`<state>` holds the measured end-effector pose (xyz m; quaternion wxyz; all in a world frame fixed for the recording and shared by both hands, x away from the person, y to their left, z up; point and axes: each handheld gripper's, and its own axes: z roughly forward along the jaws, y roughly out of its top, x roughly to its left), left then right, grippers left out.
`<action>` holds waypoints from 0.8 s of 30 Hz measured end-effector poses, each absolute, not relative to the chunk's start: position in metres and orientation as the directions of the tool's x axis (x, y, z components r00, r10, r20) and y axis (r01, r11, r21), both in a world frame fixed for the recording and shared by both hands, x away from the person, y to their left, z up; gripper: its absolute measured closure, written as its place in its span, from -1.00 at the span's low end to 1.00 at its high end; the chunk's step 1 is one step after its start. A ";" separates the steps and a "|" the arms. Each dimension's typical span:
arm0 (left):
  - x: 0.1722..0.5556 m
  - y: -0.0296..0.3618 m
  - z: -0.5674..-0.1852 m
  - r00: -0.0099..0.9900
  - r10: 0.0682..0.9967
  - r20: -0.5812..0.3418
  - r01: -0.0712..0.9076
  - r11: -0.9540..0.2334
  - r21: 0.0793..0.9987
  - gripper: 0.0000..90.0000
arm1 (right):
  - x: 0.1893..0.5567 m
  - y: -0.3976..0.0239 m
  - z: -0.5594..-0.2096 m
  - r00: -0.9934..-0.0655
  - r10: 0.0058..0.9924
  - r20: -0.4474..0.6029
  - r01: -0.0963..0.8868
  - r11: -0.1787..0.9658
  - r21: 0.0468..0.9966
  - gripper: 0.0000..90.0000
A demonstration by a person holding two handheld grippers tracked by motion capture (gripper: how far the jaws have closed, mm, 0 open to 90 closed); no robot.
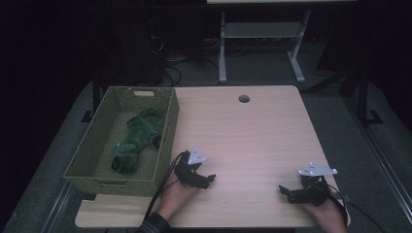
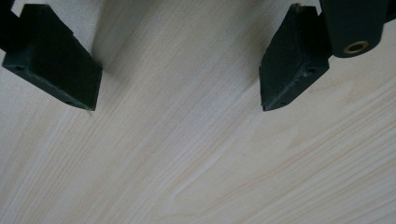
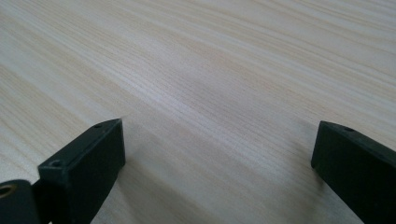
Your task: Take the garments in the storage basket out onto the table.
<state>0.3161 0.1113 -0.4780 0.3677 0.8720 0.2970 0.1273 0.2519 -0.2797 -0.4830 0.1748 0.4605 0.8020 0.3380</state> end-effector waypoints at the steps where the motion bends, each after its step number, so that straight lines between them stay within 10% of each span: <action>1: 0.316 0.111 -0.478 0.791 0.612 0.003 0.424 -0.553 0.717 -0.72 | 0.252 -0.280 -0.483 -0.515 0.857 0.031 0.620 0.348 0.703 -0.95; 24: 0.317 0.114 -0.472 0.813 0.581 -0.024 0.414 -0.549 0.726 -0.71 | 0.252 -0.280 -0.483 -0.517 0.856 0.030 0.619 0.349 0.703 -0.95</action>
